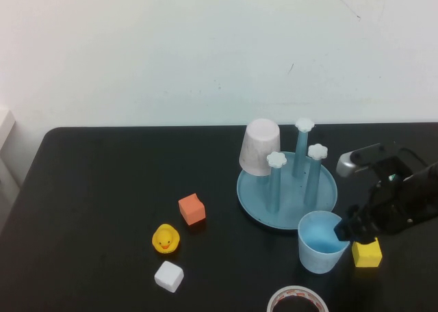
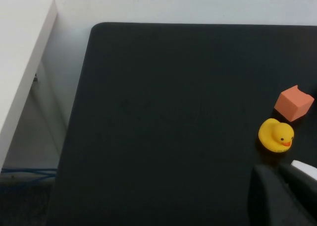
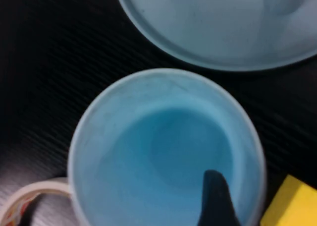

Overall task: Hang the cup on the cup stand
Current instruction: Pick up the cup from the table

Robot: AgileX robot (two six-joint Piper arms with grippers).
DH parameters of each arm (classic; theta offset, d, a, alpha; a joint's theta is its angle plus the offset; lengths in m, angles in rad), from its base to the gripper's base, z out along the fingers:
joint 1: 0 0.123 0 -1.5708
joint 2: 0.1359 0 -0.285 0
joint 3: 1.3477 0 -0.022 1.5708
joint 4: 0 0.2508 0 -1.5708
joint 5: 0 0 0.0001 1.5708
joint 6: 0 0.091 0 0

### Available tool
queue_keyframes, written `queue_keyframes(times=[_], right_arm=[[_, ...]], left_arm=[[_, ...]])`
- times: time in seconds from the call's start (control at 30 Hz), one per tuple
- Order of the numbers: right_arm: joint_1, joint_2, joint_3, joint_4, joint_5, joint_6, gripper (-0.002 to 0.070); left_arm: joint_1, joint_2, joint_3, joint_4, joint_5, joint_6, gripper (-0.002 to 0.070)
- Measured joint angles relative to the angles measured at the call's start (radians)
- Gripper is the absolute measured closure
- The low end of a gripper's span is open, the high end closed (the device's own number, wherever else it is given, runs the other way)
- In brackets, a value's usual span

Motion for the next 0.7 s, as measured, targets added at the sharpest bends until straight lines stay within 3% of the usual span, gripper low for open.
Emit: queue_keyframes(times=[0.17,0.47,0.53,0.6,0.7], right_arm=[[0.000,0.072,-0.033,0.000,0.002,0.000,0.0311],[0.000,0.097,-0.043,0.064,0.007,0.000,0.0616],[0.000,0.097,-0.053,0.081,0.033,0.000,0.0643],[0.000,0.085,-0.062,0.106,0.078,0.000,0.0646],[0.013,0.025,-0.071,0.148,0.123,-0.026,0.0646]], left_arm=[[0.000,0.000,0.000,0.000,0.000,0.002,0.0676],[0.000,0.000,0.000,-0.002,0.000,0.004,0.0676],[0.000,0.000,0.000,-0.036,-0.007,0.004,0.0661],[0.000,0.000,0.000,-0.123,-0.017,0.006,0.0601],[0.000,0.000,0.001,-0.326,-0.027,0.055,0.0363]])
